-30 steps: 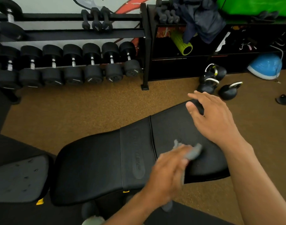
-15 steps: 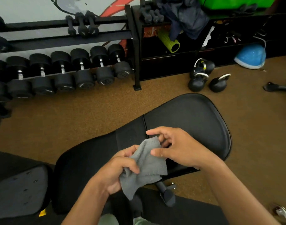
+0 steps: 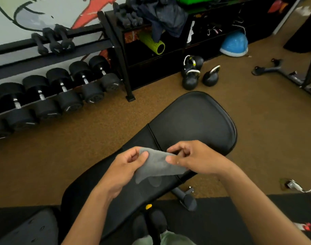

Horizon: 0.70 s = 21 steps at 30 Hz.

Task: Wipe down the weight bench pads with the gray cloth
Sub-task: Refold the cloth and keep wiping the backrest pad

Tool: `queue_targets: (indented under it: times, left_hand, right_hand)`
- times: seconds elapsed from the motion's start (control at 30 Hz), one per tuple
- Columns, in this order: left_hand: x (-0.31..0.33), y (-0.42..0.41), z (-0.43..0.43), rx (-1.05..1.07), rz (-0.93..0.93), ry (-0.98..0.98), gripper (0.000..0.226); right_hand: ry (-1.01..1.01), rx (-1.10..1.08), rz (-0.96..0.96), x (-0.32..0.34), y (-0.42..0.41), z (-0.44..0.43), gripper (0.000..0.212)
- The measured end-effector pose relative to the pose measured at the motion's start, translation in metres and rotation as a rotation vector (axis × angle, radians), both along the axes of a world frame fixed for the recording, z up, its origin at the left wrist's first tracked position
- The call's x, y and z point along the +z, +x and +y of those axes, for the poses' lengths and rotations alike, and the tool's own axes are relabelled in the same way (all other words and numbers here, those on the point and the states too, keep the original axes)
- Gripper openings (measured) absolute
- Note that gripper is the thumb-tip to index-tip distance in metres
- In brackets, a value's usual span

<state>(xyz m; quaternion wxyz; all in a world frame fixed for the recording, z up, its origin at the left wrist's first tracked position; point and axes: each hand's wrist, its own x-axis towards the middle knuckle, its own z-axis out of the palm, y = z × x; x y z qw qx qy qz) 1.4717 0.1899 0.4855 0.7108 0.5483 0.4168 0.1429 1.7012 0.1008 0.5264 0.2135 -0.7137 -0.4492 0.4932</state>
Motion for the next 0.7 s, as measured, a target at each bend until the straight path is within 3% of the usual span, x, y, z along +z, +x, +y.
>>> queue_targets:
  times: [0.07, 0.17, 0.27, 0.33, 0.4, 0.5, 0.7]
  left_hand:
    - [0.004, 0.003, 0.003, -0.089, 0.001, 0.068, 0.017]
    - [-0.006, 0.02, 0.008, -0.054, 0.081, 0.268, 0.015]
    - [-0.022, 0.049, -0.003, 0.217, 0.191, 0.559, 0.027]
    - [-0.032, 0.066, -0.026, 0.342, 0.147, 0.659, 0.025]
    - [-0.046, 0.083, -0.052, 0.278, 0.099, 0.687, 0.029]
    - [-0.07, 0.111, -0.07, 0.125, 0.096, 0.685, 0.059]
    - [-0.091, 0.155, -0.069, 0.109, 0.459, 0.882, 0.075]
  right_hand:
    - [-0.012, 0.053, -0.038, 0.001, -0.003, -0.012, 0.016]
    - [0.046, -0.062, -0.178, -0.003, -0.006, -0.023, 0.013]
    - [0.108, -0.23, -0.446, -0.009, -0.01, -0.022, 0.015]
    - [0.098, -0.269, -0.581, -0.014, -0.012, -0.021, 0.018]
    - [0.087, -0.274, -0.673, -0.016, -0.012, -0.02, 0.017]
    - [0.064, -0.227, -0.796, -0.011, -0.006, -0.022, 0.014]
    - [0.281, -0.35, -0.974, 0.01, 0.031, -0.029, 0.019]
